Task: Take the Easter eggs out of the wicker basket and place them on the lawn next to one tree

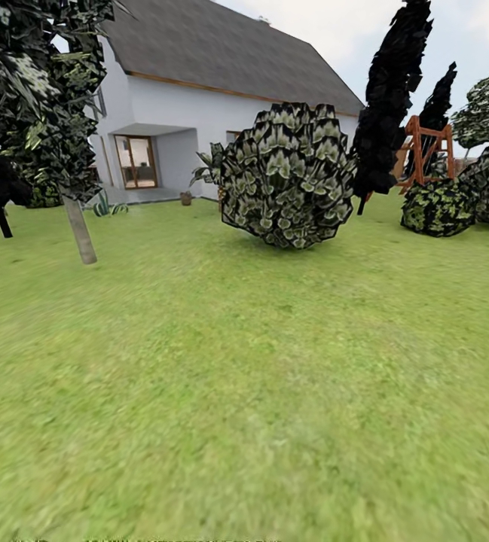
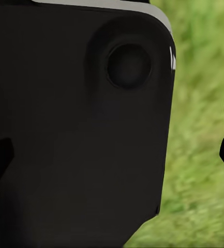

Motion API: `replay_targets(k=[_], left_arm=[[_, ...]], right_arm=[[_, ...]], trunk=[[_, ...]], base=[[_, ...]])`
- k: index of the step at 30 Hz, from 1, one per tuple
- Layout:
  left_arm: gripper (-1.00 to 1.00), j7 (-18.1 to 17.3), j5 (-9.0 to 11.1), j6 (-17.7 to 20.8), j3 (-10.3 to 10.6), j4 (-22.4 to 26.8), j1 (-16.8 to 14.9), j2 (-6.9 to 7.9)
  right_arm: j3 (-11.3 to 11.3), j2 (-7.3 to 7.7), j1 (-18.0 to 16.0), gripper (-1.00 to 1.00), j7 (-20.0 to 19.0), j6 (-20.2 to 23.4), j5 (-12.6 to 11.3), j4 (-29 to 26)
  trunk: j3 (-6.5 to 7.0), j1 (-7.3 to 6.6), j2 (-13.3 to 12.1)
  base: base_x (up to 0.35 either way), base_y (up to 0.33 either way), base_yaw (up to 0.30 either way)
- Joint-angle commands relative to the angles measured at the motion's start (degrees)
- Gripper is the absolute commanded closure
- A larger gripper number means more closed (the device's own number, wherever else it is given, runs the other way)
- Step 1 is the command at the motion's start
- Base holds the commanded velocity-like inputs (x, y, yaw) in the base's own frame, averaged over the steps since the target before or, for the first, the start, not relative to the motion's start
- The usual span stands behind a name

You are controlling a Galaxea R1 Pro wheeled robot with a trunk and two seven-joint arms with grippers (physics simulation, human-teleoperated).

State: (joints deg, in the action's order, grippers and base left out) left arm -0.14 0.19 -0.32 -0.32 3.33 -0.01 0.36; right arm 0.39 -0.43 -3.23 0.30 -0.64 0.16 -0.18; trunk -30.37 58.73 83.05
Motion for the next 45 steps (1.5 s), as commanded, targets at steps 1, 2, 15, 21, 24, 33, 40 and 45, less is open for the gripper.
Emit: replay_targets(k=[1, 2, 15, 21, 24, 33, 40, 45], left_arm=[[-1.0, 0.2, -0.1, 0.0, 0.0, 0.5, 0.0, 0.15], [-1.0, 0.2, -0.1, 0.0, 0.0, 0.7, 0.0, 0.24], [-1.0, 0.0, 0.0, 0.0, 0.1, 1.6, 0.0, 1.38], [-1.0, -0.1, 0.0, 0.0, 0.0, 2.9, 0.0, 0.27], [-1.0, -0.1, 0.0, 0.0, 0.0, 2.9, 0.0, -0.45], [-1.0, -0.1, 0.1, 0.0, -0.1, 2.4, 0.0, -0.66], [-1.0, -0.1, 0.1, 0.0, -0.1, 2.4, 0.0, -0.69], [-1.0, -0.1, 0.1, 0.0, -0.2, 2.3, 0.0, -0.61]], right_arm=[[0.0, -0.04, 0.0, -1.0, 0.0, -0.1, 0.0, 0.0], [0.0, -0.05, 0.0, -1.0, 0.0, -0.1, 0.0, 0.0], [0.0, -0.03, 0.0, -1.0, 0.1, -0.1, 0.0, 0.0], [0.0, -0.01, 0.0, -1.0, 0.1, -0.1, 0.0, 0.0], [0.0, -0.01, 0.0, -1.0, 0.1, -0.1, 0.0, 0.0], [0.0, 0.08, 0.0, -1.0, 0.1, -0.1, -0.1, 0.0], [0.0, 0.23, 0.0, -1.0, 0.1, -0.1, -0.1, 0.0], [0.0, 0.25, 0.0, -1.0, 0.1, -0.1, -0.1, 0.0]], trunk=[[-0.14, 0.0, 0.0], [-0.23, 0.0, 0.0], [-1.31, 0.0, 0.0], [-1.81, 0.0, 0.0], [-2.05, 0.0, 0.0], [-2.79, 0.0, 0.0], [-3.12, 0.0, 0.0], [-3.14, 0.0, 0.0]], base=[[0.0, 0.0, 0.142], [0.0, 0.0, 0.144], [0.0, 0.0, 0.164], [0.0, 0.0, 0.167], [0.0, 0.0, 0.167], [0.0, 0.0, 0.167], [0.0, 0.0, 0.102], [0.0, 0.0, 0.008]])
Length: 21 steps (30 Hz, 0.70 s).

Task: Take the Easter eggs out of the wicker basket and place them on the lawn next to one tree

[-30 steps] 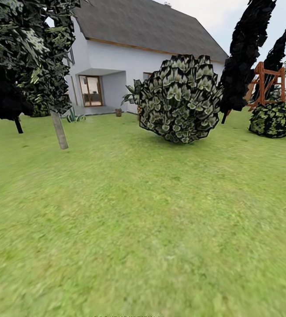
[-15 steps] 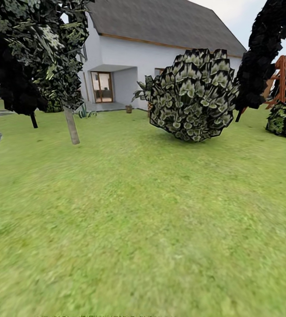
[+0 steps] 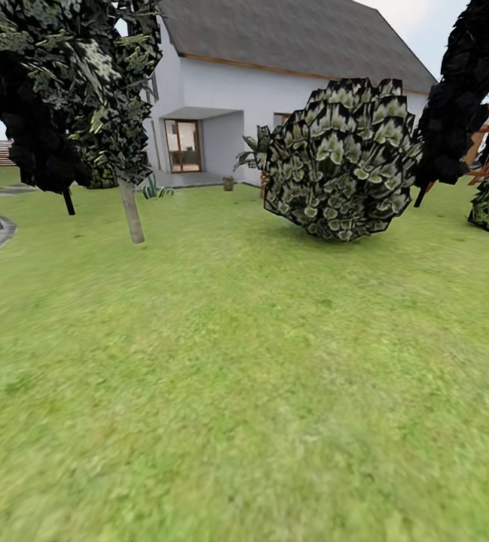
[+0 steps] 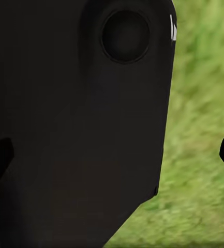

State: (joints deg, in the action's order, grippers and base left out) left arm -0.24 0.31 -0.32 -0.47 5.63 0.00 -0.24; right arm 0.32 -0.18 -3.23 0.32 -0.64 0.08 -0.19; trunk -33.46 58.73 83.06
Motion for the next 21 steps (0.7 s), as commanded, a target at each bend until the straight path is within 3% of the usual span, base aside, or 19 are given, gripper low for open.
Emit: replay_targets(k=[1, 21], left_arm=[[-1.0, 0.0, 0.0, 0.0, 0.0, 0.0, 0.0, 0.02], [-1.0, 0.0, 0.0, 0.0, -0.1, 0.0, 0.0, 0.07]], right_arm=[[0.0, 0.0, 0.0, -1.0, 0.0, -0.1, 0.0, 0.0], [0.0, -0.04, 0.0, -1.0, 0.0, 0.0, 0.0, 0.0]], trunk=[[-0.05, 0.0, 0.0], [-1.3, 0.0, 0.0]], base=[[0.0, 0.0, 0.002], [0.071, 0.0, 0.029]])
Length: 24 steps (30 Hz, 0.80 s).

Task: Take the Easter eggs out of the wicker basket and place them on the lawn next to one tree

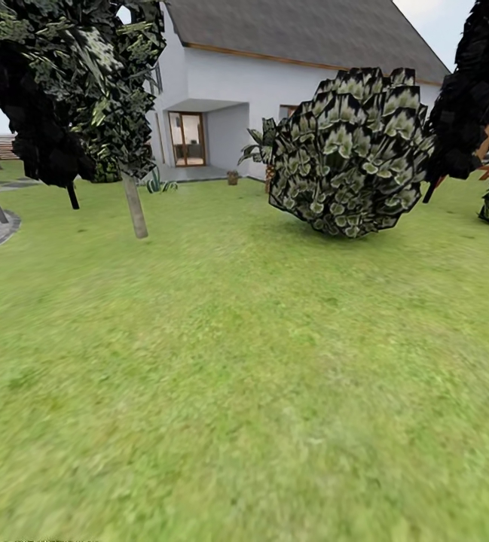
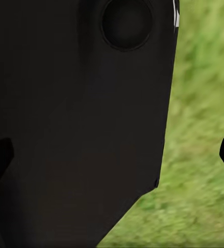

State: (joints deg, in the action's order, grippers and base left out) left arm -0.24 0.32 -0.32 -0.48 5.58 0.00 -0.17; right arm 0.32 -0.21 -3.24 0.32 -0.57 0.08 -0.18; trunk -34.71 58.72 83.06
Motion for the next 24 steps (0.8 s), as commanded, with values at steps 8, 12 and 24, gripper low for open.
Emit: replay_targets(k=[8, 12, 24], left_arm=[[-1.0, 0.0, 0.0, 0.0, 0.0, 0.0, 0.0, -0.08], [-1.0, 0.0, 0.0, 0.0, 0.0, 0.0, 0.0, -0.09], [-1.0, 0.0, 0.0, 0.1, 0.0, 0.0, 0.0, -0.09]], right_arm=[[0.1, 0.04, 0.0, -1.0, 0.0, -0.1, 0.1, 0.0], [0.1, 0.04, 0.0, -1.0, 0.0, -0.1, 0.1, 0.0], [0.1, 0.04, 0.0, -1.0, 0.0, -0.1, 0.1, 0.0]], trunk=[[-0.64, 0.01, 0.0], [-0.67, 0.01, 0.0], [-0.68, 0.01, 0.0]], base=[[0.264, 0.0, 0.079], [0.318, 0.0, 0.009], [0.322, 0.0, 0.0]])
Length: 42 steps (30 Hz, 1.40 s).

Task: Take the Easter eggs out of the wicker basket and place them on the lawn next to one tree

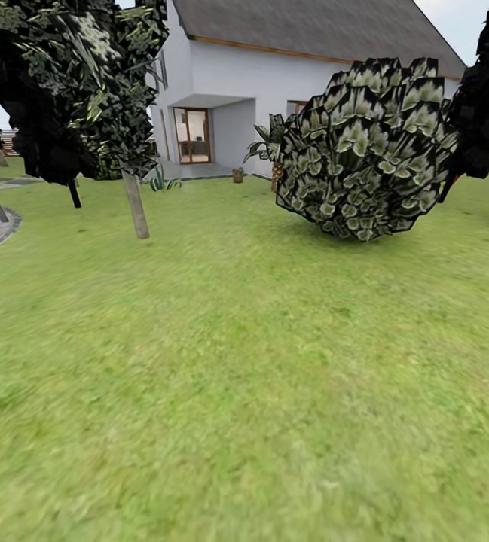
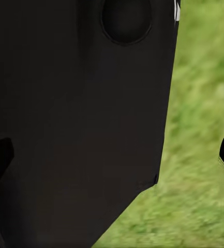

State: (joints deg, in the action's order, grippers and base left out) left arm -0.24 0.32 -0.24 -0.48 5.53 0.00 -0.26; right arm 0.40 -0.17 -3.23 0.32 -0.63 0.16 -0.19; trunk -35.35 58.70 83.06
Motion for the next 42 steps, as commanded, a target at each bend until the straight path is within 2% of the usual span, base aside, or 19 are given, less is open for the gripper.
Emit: replay_targets(k=[1, 26, 42], left_arm=[[-1.0, 0.0, 0.0, 0.0, 0.0, 0.0, 0.0, -0.01], [-1.0, 0.0, 0.0, 0.0, 0.0, 0.0, 0.0, -0.01], [-1.0, 0.0, 0.0, 0.0, 0.0, 0.0, 0.0, 0.08]], right_arm=[[0.0, -0.01, 0.0, -1.0, 0.0, -0.1, 0.0, 0.0], [0.1, 0.23, 0.0, -1.0, -0.1, 0.0, 0.0, 0.0], [0.1, 0.0, 0.0, -1.0, 0.0, 0.0, -0.1, 0.1]], trunk=[[-0.04, 0.03, 0.0], [-0.04, 0.03, 0.0], [-0.04, 0.03, 0.0]], base=[[0.323, 0.0, 0.0], [0.323, 0.001, 0.0], [0.323, 0.068, 0.0]])
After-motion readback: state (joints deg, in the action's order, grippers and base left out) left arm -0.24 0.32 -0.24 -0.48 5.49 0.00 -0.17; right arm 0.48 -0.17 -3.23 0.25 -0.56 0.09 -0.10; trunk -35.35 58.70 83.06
